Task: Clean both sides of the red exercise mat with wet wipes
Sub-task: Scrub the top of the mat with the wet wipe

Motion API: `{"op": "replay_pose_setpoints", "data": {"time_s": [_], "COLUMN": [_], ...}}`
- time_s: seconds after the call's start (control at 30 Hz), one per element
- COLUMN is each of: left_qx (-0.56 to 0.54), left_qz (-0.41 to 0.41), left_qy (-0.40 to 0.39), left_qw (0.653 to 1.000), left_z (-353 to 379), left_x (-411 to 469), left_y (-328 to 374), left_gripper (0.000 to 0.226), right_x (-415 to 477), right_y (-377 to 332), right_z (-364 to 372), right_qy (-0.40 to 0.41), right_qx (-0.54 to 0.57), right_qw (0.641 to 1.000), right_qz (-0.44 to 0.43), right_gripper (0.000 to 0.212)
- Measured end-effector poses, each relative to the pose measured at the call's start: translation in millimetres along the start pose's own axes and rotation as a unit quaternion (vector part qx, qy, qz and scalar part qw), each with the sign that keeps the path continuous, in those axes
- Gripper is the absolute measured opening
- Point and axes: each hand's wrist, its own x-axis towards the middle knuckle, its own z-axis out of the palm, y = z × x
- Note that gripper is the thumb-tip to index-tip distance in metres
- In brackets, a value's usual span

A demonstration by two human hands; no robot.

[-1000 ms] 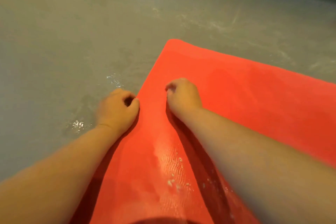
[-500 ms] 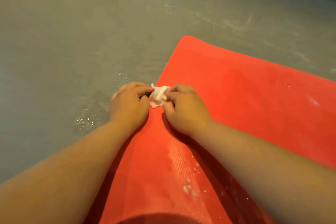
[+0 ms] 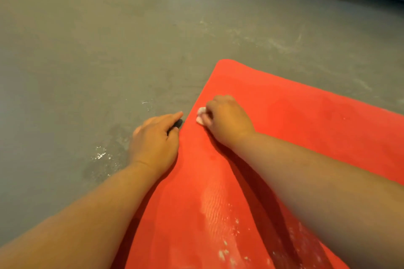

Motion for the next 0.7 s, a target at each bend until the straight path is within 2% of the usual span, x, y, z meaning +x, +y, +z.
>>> {"op": "replay_pose_setpoints", "data": {"time_s": [0.07,0.13,0.17,0.2,0.3,0.37,0.4,0.43,0.47,0.53,0.57,0.6,0.63,0.7], "left_qx": [0.015,0.024,0.03,0.038,0.075,0.096,0.107,0.116,0.126,0.146,0.152,0.153,0.149,0.131], "left_qz": [0.001,-0.001,0.0,0.003,0.005,0.01,0.011,0.015,0.024,0.052,0.068,0.081,0.088,0.08], "left_qy": [-0.003,-0.003,-0.004,-0.006,-0.017,-0.022,-0.023,-0.021,-0.015,-0.002,0.003,0.002,-0.005,-0.025], "left_qw": [1.0,1.0,1.0,0.999,0.997,0.995,0.994,0.993,0.992,0.988,0.986,0.985,0.985,0.988], "left_z": [0.0,-0.2,0.1,0.2,-0.5,0.8,1.3,2.4,3.8,7.5,9.3,10.7,11.1,10.2], "left_x": [-1.6,-1.4,-0.7,-0.6,-0.7,0.4,0.6,0.7,1.2,3.0,5.5,8.6,11.4,17.2], "left_y": [1.3,3.9,4.3,5.3,8.0,7.6,7.5,7.3,7.8,9.5,10.0,10.4,11.2,14.6], "left_gripper": [0.054,0.053,0.05,0.046,0.043,0.045,0.045,0.045,0.044,0.041,0.04,0.04,0.039,0.034], "right_x": [22.0,35.3,38.4,38.8,21.8,15.2,18.9,23.6,29.3,34.3,34.8,36.7,37.2,32.5], "right_y": [40.2,72.0,73.9,65.0,16.5,13.5,24.9,41.6,62.8,101.8,106.3,98.7,83.4,46.4], "right_z": [-8.3,-9.2,-3.5,5.0,21.4,14.5,10.3,7.5,5.0,-2.1,-2.3,0.3,5.6,16.1], "right_qy": [-0.011,-0.008,-0.005,0.003,0.023,0.0,-0.008,-0.016,-0.025,-0.027,-0.025,-0.023,-0.013,0.0], "right_qx": [-0.073,-0.07,-0.038,0.001,0.099,0.088,0.073,0.053,0.039,0.03,0.031,0.034,0.043,0.099], "right_qw": [0.99,0.972,0.97,0.976,0.994,0.994,0.996,0.998,0.996,0.966,0.956,0.959,0.972,0.992], "right_qz": [0.123,0.225,0.242,0.218,0.041,-0.061,-0.056,-0.008,0.079,0.257,0.291,0.281,0.232,0.079], "right_gripper": [0.025,0.027,0.027,0.026,0.019,0.024,0.025,0.025,0.023,0.02,0.021,0.023,0.025,0.026]}}
